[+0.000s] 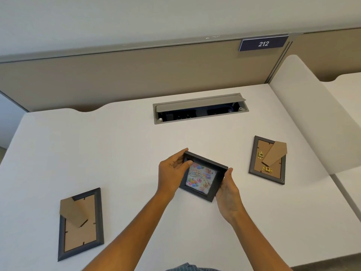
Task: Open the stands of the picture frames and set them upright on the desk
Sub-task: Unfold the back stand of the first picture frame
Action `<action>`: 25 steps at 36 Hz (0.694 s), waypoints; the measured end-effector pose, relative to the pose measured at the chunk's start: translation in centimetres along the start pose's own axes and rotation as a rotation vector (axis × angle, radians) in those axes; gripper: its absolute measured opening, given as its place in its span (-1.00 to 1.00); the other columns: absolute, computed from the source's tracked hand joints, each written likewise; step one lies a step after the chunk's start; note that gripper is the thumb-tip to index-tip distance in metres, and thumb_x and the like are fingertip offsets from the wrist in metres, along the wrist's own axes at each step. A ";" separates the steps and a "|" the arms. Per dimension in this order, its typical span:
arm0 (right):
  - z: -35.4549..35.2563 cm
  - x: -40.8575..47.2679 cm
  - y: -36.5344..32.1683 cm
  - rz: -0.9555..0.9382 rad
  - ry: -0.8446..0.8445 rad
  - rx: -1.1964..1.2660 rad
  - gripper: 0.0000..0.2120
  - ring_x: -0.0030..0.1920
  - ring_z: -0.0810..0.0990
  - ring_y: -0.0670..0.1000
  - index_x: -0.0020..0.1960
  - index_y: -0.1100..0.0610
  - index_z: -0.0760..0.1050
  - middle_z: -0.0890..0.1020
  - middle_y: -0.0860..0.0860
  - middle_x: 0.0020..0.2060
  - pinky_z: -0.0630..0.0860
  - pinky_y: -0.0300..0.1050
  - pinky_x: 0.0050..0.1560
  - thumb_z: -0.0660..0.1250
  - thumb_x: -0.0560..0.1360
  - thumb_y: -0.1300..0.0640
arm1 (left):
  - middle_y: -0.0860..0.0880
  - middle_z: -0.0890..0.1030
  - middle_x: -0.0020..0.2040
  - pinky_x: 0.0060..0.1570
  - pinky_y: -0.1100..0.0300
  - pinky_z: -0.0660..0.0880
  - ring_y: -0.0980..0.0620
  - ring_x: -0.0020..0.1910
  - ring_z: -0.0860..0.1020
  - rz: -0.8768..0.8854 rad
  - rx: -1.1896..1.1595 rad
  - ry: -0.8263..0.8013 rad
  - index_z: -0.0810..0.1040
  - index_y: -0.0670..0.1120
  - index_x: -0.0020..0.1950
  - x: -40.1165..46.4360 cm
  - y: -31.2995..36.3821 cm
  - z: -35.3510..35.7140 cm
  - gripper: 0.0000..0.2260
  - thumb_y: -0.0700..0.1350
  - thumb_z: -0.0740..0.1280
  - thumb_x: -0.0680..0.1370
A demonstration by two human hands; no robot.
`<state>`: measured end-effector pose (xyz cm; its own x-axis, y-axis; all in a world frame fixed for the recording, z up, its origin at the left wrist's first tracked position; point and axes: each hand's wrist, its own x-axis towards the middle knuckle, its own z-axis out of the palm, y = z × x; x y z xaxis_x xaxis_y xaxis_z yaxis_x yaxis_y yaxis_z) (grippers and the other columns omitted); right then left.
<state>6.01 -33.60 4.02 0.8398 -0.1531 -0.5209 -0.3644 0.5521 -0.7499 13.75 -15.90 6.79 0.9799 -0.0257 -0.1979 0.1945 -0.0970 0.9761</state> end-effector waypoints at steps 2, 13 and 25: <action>-0.2 0.1 0.2 -0.001 0.026 -0.001 -0.46 0.29 0.74 -0.04 0.34 -0.19 0.70 0.77 -0.06 0.30 0.70 -0.18 0.11 0.13 0.61 -0.40 | 0.07 0.73 0.23 0.13 0.28 0.65 0.27 0.16 0.69 0.002 0.006 -0.004 0.63 -0.04 0.42 0.0 -0.2 0.0 -0.61 -0.23 0.48 0.59; -0.6 0.3 0.9 -0.025 0.066 0.003 -0.42 0.38 0.70 0.04 0.40 -0.20 0.66 0.71 0.00 0.39 0.56 0.08 0.35 0.18 0.59 -0.47 | 0.13 0.72 0.17 0.03 0.36 0.65 0.30 0.09 0.69 -0.030 0.049 0.008 0.62 -0.07 0.42 0.0 -1.3 -0.1 -0.64 -0.23 0.45 0.62; -0.4 -0.8 0.8 0.024 0.080 -0.091 -0.42 0.45 0.63 0.07 0.48 -0.20 0.55 0.72 -0.09 0.37 0.47 0.17 0.49 0.12 0.60 -0.44 | 0.14 0.68 0.16 -0.12 0.54 0.55 0.27 0.13 0.63 -0.040 0.101 0.017 0.63 -0.02 0.38 -1.5 -1.7 -0.8 -0.71 -0.12 0.42 0.66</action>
<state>4.92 -33.37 3.66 0.7969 -0.2080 -0.5672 -0.4219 0.4804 -0.7689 11.99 -14.85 5.48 0.9723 -0.0031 -0.2338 0.2286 -0.1969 0.9534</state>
